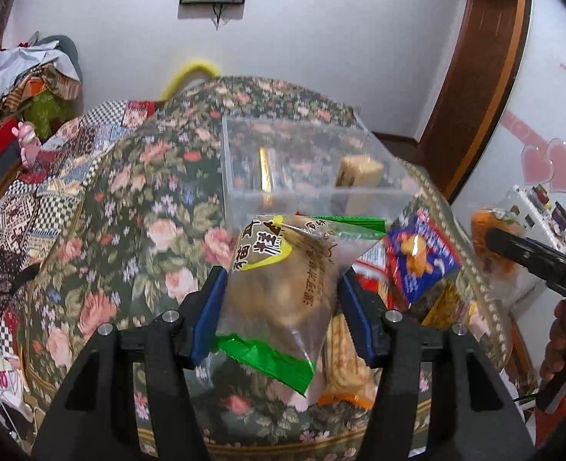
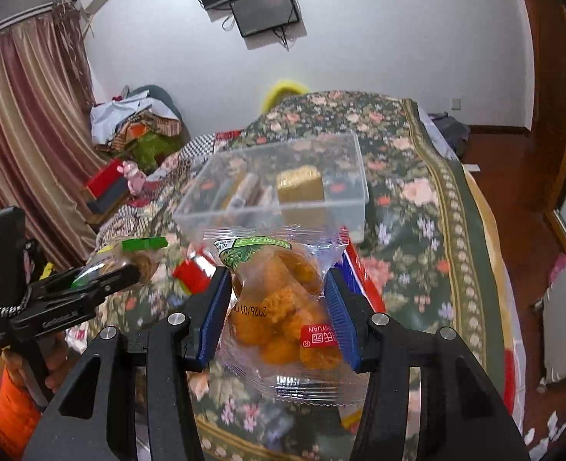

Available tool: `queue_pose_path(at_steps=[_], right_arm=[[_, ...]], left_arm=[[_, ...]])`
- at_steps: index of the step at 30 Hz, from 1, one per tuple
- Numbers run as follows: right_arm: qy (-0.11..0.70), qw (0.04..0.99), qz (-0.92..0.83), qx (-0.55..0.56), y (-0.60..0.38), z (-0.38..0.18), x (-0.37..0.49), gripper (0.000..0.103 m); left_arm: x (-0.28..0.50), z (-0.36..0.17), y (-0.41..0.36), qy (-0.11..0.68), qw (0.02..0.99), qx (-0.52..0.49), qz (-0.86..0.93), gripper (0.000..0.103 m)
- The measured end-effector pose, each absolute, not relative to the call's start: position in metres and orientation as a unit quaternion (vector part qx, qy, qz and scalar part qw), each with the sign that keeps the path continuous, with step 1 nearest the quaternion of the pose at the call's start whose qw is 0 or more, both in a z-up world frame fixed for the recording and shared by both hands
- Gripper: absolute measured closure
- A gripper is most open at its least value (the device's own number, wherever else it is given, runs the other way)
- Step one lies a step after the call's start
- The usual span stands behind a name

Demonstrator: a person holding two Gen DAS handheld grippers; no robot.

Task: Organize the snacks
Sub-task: 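Carry both bags over the box and open both tools to drop them in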

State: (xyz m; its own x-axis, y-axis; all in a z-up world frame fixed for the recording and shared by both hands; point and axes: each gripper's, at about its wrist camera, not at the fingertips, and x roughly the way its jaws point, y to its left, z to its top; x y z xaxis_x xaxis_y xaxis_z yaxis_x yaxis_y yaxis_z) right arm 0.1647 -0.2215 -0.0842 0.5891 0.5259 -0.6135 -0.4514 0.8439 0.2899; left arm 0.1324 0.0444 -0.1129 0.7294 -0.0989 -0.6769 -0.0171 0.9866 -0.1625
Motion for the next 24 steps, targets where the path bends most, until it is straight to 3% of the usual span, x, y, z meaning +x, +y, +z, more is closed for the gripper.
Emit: queue_pose_path(at_steps=[24], right_arm=[[0.305, 0.918, 0.252, 0.038, -0.201, -0.047, 0.265, 0.056]], left_arm=[[0.242, -0.067, 0.035, 0.314, 0.947, -0.056, -0.032, 0.045]])
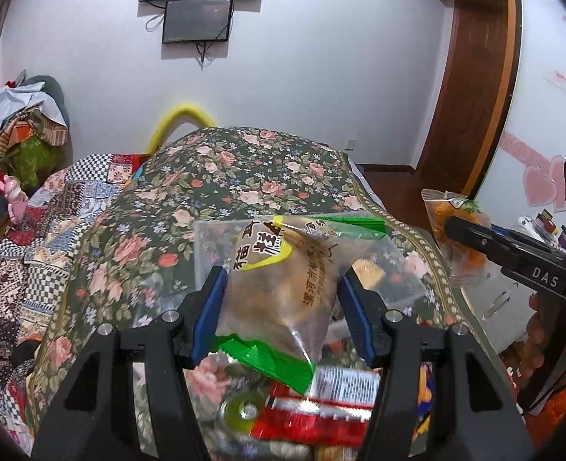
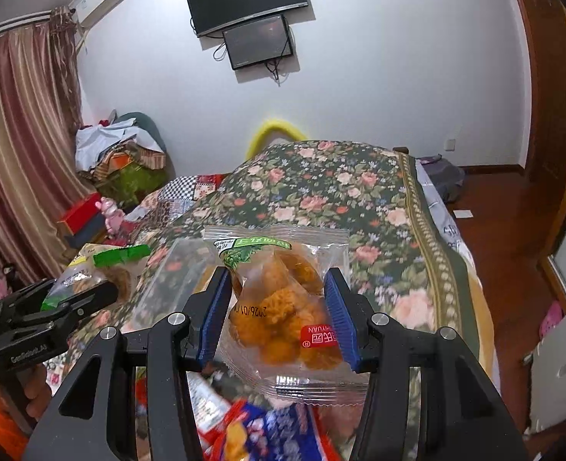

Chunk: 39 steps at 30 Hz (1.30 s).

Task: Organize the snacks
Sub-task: 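Carry both bags over the box and open both tools to drop them in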

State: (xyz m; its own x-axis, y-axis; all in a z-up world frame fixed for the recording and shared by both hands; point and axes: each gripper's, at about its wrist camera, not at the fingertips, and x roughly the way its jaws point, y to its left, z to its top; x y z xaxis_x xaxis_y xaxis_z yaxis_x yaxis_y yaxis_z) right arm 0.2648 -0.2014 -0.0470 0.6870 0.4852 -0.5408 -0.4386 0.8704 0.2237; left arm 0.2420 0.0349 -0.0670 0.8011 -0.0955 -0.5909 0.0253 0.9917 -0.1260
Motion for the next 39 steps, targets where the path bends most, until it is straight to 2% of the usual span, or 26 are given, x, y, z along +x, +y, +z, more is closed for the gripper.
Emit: queue_pose_path(at_steps=[18, 32, 35, 39], right_arm=[[0.355, 0.901, 0.249, 0.000, -0.178, -0.079, 0.335, 0.056], [0.387, 0.888, 0.245, -0.032, -0.165, -0.096, 0.353, 0.053], [0.391, 0.887, 0.243, -0.038, -0.162, -0.097, 0.354, 0.053], [0.392, 0.884, 0.249, -0.050, -0.159, -0.096, 0.349, 0.046]], left_arm=[[0.326, -0.117, 0.019, 0.392, 0.918, -0.051, -0.042, 0.045], [0.340, -0.139, 0.018, 0.428, 0.902, -0.055, -0.034, 0.044], [0.337, -0.137, 0.016, 0.425, 0.903, -0.051, -0.036, 0.042], [0.329, -0.129, 0.013, 0.411, 0.910, -0.035, -0.031, 0.032]])
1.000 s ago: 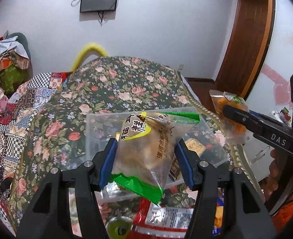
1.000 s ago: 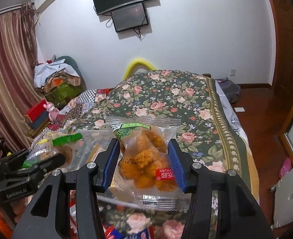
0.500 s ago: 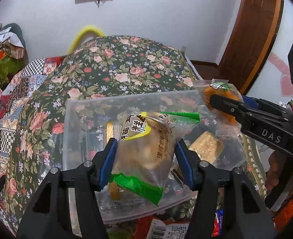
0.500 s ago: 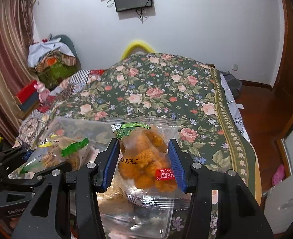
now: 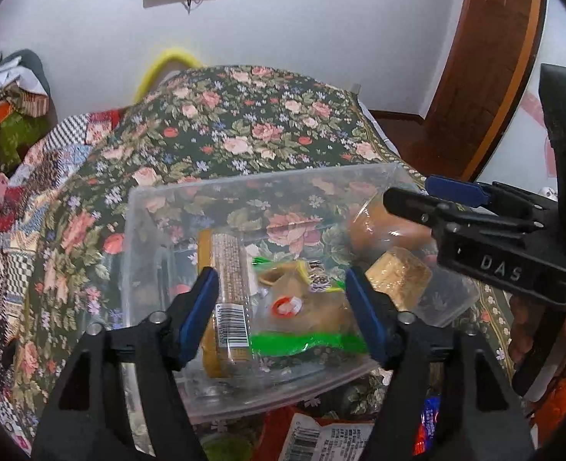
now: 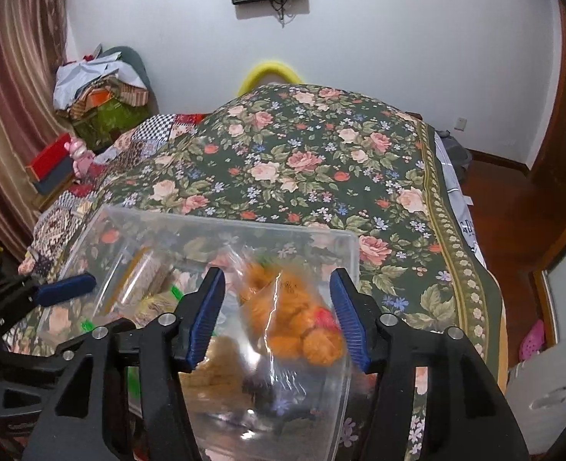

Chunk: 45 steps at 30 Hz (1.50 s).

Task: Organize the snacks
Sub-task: 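Carry both bags over the box and open both tools to drop them in, then grasp the orange-wrapped biscuit pack with the left tool while the right grasps the yellow chip bag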

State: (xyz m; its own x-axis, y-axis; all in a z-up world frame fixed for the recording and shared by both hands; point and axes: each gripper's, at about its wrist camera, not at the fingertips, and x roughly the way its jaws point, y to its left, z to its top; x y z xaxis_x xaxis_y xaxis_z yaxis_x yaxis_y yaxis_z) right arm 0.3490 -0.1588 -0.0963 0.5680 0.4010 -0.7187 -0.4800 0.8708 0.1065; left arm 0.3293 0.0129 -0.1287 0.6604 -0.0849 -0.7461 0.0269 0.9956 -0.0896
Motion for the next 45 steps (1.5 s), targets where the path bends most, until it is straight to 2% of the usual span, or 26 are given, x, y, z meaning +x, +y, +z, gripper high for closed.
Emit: queue_pose_path(at_steps=[1, 11, 15, 18, 23, 32, 41, 44, 45], right_arm=[[0.390, 0.885, 0.250, -0.053, -0.159, -0.095, 0.347, 0.043], [0.363, 0.896, 0.252, -0.046, -0.181, -0.063, 0.311, 0.042], [0.349, 0.901, 0.257, -0.036, -0.196, -0.048, 0.286, 0.040], [0.335, 0.907, 0.255, -0.033, -0.208, -0.040, 0.262, 0.036], [0.330, 0.908, 0.259, -0.012, -0.225, -0.037, 0.232, 0.035], [0.353, 0.902, 0.248, -0.007, -0.242, -0.063, 0.187, 0.034], [0.414, 0.877, 0.244, 0.009, -0.256, -0.117, 0.169, 0.034], [0.432, 0.867, 0.247, 0.014, -0.256, -0.133, 0.166, 0.034], [0.438, 0.864, 0.249, 0.015, -0.255, -0.138, 0.166, 0.034]], left_arm=[[0.327, -0.126, 0.012, 0.407, 0.912, -0.032, -0.029, 0.032], [0.288, -0.092, 0.012, 0.382, 0.923, -0.032, -0.035, 0.031], [0.264, -0.080, 0.012, 0.372, 0.927, -0.033, -0.039, 0.027], [0.243, -0.074, 0.010, 0.367, 0.929, -0.035, -0.044, 0.025], [0.209, -0.074, 0.002, 0.369, 0.927, -0.033, -0.054, 0.025], [0.162, -0.096, -0.011, 0.394, 0.917, -0.025, -0.061, 0.024], [0.143, -0.141, -0.019, 0.444, 0.894, -0.013, -0.066, 0.024], [0.141, -0.158, -0.023, 0.461, 0.885, -0.010, -0.068, 0.027], [0.141, -0.163, -0.025, 0.466, 0.882, -0.009, -0.069, 0.033]])
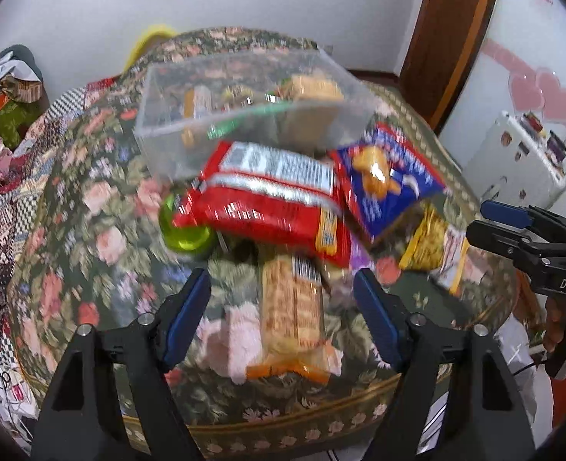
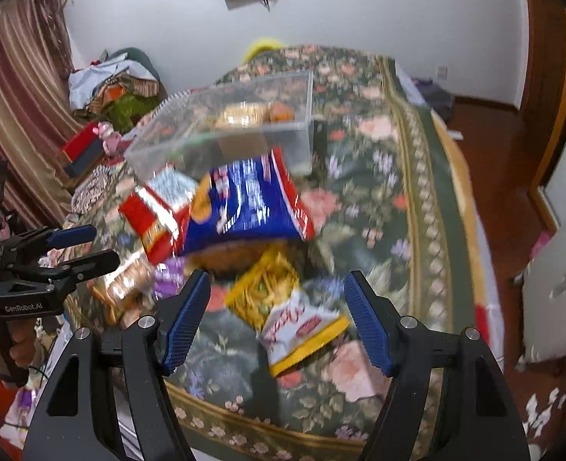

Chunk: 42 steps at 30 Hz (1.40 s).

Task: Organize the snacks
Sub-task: 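Grasp the orange-wrapped biscuit pack with the left tool while the right grasps the yellow chip bag, then carry both packs over the box and open both tools to release them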

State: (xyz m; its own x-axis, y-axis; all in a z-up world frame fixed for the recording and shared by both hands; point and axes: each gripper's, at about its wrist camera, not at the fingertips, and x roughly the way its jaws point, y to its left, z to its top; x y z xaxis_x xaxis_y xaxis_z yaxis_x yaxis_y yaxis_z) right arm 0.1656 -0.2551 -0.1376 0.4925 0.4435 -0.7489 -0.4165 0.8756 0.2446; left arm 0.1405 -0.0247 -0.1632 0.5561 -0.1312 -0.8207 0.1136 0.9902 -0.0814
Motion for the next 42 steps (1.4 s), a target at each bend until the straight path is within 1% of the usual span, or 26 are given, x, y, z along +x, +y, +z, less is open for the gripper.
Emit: queue_pose_path(at_steps=[1, 6, 7, 10, 12, 15, 17, 18, 19, 20, 22, 23, 26, 27, 28, 34, 42], right_arm=[[0.443, 0.860, 0.251, 0.016, -0.254, -0.142, 0.165, 0.034], [0.459, 0.850, 0.260, 0.010, -0.245, -0.158, 0.164, 0.034], [0.458, 0.851, 0.257, 0.004, -0.244, -0.160, 0.165, 0.032], [0.464, 0.849, 0.253, -0.001, -0.242, -0.166, 0.166, 0.029], [0.469, 0.846, 0.253, -0.004, -0.240, -0.171, 0.168, 0.029], [0.469, 0.848, 0.245, -0.020, -0.238, -0.176, 0.165, 0.029], [0.472, 0.847, 0.244, -0.019, -0.239, -0.179, 0.166, 0.029], [0.474, 0.846, 0.243, -0.019, -0.239, -0.181, 0.167, 0.029], [0.475, 0.847, 0.238, -0.019, -0.239, -0.183, 0.168, 0.032], [0.476, 0.847, 0.236, -0.016, -0.240, -0.184, 0.169, 0.033], [0.474, 0.848, 0.235, -0.010, -0.243, -0.184, 0.170, 0.044], [0.473, 0.849, 0.235, -0.009, -0.243, -0.184, 0.170, 0.048], [0.468, 0.851, 0.239, -0.005, -0.245, -0.181, 0.169, 0.054], [0.466, 0.852, 0.241, -0.006, -0.244, -0.179, 0.167, 0.059], [0.461, 0.855, 0.239, -0.007, -0.244, -0.176, 0.166, 0.060], [0.445, 0.861, 0.245, 0.007, -0.248, -0.161, 0.160, 0.062], [0.402, 0.879, 0.258, 0.016, -0.248, -0.124, 0.148, 0.062]], left_arm=[[0.141, -0.168, -0.026, 0.472, 0.878, -0.008, -0.071, 0.037], [0.142, -0.184, -0.029, 0.487, 0.870, -0.009, -0.072, 0.042], [0.142, -0.186, -0.029, 0.488, 0.870, -0.009, -0.071, 0.045], [0.145, -0.192, -0.028, 0.493, 0.867, -0.015, -0.073, 0.049], [0.148, -0.195, -0.028, 0.494, 0.866, -0.018, -0.073, 0.049], [0.150, -0.201, -0.027, 0.496, 0.865, -0.023, -0.073, 0.053], [0.149, -0.201, -0.028, 0.491, 0.868, -0.021, -0.072, 0.057], [0.149, -0.201, -0.028, 0.489, 0.869, -0.019, -0.069, 0.062], [0.149, -0.201, -0.027, 0.489, 0.870, -0.017, -0.067, 0.066], [0.149, -0.201, -0.026, 0.488, 0.870, -0.017, -0.065, 0.067], [0.146, -0.201, -0.022, 0.488, 0.870, -0.026, -0.069, 0.067], [0.146, -0.201, -0.021, 0.488, 0.870, -0.027, -0.069, 0.067], [0.146, -0.198, -0.018, 0.487, 0.870, -0.030, -0.067, 0.068], [0.146, -0.197, -0.016, 0.486, 0.871, -0.032, -0.068, 0.068], [0.144, -0.195, -0.016, 0.482, 0.873, -0.032, -0.068, 0.068], [0.131, -0.171, -0.013, 0.453, 0.889, -0.027, -0.069, 0.068], [0.125, -0.131, -0.010, 0.407, 0.910, -0.034, -0.071, 0.068]])
